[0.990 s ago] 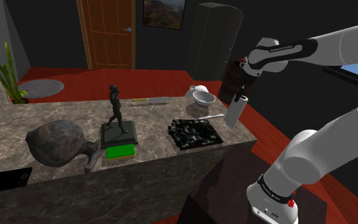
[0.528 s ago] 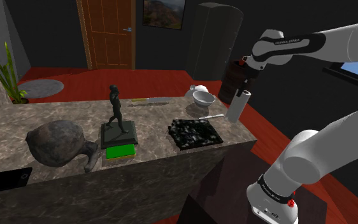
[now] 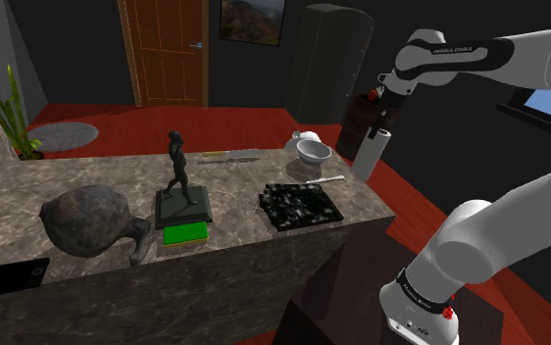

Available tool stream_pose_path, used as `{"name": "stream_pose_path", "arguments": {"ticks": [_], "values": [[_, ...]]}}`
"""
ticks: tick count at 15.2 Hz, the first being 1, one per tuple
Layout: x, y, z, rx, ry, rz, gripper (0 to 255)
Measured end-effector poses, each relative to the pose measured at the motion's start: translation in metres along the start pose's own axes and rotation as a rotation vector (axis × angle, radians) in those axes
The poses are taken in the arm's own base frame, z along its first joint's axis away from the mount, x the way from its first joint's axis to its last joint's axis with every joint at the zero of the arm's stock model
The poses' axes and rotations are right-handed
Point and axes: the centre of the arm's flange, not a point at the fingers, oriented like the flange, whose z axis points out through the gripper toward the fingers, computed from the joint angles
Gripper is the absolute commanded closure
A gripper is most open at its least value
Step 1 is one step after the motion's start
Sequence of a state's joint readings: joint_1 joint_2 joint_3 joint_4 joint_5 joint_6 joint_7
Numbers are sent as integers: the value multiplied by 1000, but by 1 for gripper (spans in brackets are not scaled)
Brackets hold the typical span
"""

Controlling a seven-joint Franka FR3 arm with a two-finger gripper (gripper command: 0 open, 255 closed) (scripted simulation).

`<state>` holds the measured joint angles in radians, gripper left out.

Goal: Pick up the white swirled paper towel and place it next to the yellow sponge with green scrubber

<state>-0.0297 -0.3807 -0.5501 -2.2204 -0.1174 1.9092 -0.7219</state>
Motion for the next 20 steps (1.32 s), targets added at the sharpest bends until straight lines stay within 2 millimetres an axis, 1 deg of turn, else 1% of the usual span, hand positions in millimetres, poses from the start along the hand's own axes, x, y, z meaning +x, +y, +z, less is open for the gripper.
{"name": "stream_pose_path", "arguments": {"ticks": [6,11,20], "values": [[0,-2,-32,0,0,0,255],[5,-2,-60,0,0,0,255],[6,-5,-105,0,0,0,255]]}}
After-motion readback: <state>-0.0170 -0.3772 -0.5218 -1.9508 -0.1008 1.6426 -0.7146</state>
